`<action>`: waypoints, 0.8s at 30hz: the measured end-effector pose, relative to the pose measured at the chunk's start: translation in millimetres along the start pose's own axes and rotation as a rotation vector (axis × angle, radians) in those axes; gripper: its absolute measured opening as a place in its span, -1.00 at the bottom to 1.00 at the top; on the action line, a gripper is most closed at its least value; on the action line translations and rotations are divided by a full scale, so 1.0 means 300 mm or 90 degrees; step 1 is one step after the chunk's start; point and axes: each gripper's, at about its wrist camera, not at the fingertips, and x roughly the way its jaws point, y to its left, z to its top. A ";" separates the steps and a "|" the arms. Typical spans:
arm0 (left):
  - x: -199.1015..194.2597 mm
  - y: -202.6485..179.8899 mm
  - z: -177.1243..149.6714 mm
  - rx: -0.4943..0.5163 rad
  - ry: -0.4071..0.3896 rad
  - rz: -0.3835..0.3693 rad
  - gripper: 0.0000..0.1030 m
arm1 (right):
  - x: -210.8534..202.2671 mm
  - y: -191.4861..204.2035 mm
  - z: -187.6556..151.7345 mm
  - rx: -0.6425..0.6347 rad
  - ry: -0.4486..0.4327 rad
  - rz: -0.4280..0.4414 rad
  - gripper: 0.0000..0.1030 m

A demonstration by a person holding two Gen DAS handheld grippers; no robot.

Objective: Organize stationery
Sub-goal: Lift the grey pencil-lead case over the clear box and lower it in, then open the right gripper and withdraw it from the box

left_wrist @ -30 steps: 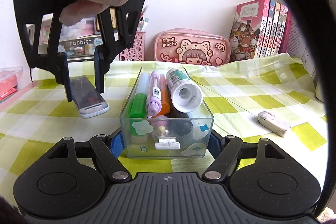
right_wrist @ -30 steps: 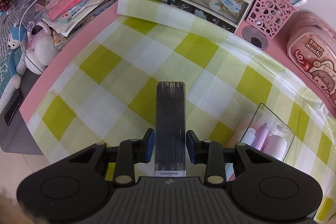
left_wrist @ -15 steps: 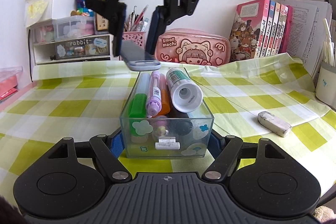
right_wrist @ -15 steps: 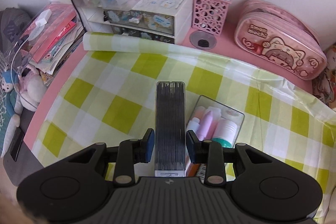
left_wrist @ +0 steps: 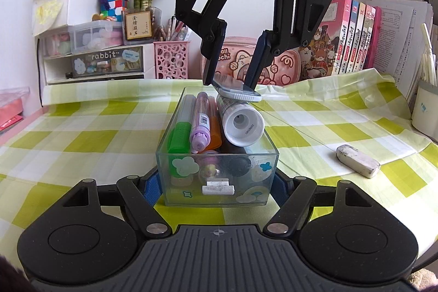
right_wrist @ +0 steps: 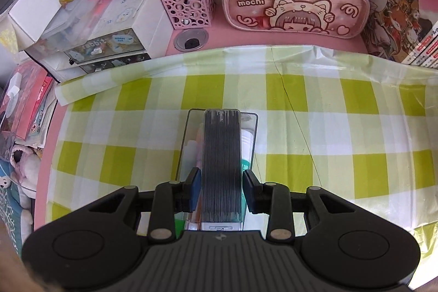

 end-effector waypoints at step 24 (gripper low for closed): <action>0.001 -0.001 0.001 0.000 0.000 0.000 0.43 | -0.081 -0.047 -0.028 -0.015 -0.033 0.036 -0.28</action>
